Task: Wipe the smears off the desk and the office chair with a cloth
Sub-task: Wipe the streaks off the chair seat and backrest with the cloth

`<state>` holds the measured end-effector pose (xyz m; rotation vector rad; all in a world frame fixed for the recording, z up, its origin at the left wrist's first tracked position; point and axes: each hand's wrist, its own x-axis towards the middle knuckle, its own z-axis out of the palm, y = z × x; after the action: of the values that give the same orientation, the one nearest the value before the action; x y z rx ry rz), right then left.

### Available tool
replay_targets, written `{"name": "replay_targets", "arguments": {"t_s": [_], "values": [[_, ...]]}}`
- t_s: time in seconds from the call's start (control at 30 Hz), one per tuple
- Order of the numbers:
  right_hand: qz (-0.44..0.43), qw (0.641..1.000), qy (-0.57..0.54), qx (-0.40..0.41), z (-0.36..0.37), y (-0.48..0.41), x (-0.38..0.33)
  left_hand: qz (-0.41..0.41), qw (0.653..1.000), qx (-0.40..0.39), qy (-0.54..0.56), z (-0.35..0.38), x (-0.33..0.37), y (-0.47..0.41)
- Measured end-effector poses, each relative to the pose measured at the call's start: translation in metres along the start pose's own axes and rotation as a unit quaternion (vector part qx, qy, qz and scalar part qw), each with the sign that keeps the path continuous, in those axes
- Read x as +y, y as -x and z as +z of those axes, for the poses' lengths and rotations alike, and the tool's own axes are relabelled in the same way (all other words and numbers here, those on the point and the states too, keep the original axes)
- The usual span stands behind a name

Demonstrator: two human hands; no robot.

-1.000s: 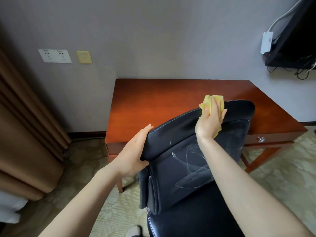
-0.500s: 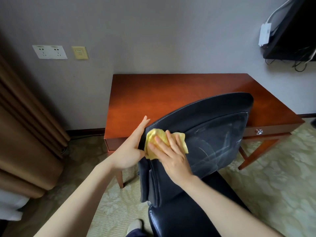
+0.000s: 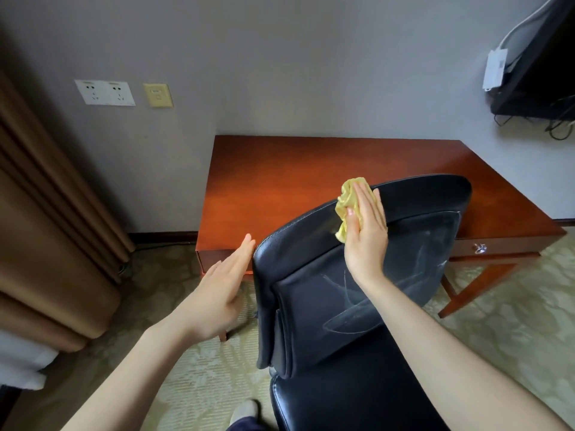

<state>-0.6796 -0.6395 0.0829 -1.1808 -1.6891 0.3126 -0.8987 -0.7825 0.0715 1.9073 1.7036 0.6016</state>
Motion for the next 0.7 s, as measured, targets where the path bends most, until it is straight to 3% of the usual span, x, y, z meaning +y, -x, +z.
{"name": "replay_targets", "arguments": {"t_s": [0.1, 0.17, 0.27, 0.4, 0.57, 0.7], "values": [[0.035, 0.999, 0.035, 0.011, 0.011, -0.006, -0.023, -0.001, 0.999, 0.02, -0.028, 0.001, -0.002, 0.008], [0.014, 0.998, 0.062, -0.022, 0.019, -0.005, -0.039, -0.006, 0.999, 0.042, -0.031, 0.0, -0.002, 0.015], [-0.107, 0.984, 0.105, -0.094, 0.03, 0.009, -0.06, -0.027, 0.997, 0.074, -0.011, -0.001, 0.002, 0.026], [-0.227, 0.963, 0.096, -0.109, 0.036, 0.034, -0.067, -0.043, 0.995, 0.089, 0.006, -0.001, 0.01, 0.04], [-0.431, 0.882, 0.117, -0.148, 0.035, 0.073, -0.037, -0.055, 0.995, 0.087, 0.003, 0.005, 0.026, 0.057], [-0.51, 0.825, 0.136, -0.204, 0.021, 0.087, -0.011, -0.051, 0.995, 0.083, -0.005, 0.012, 0.036, 0.065]]}}
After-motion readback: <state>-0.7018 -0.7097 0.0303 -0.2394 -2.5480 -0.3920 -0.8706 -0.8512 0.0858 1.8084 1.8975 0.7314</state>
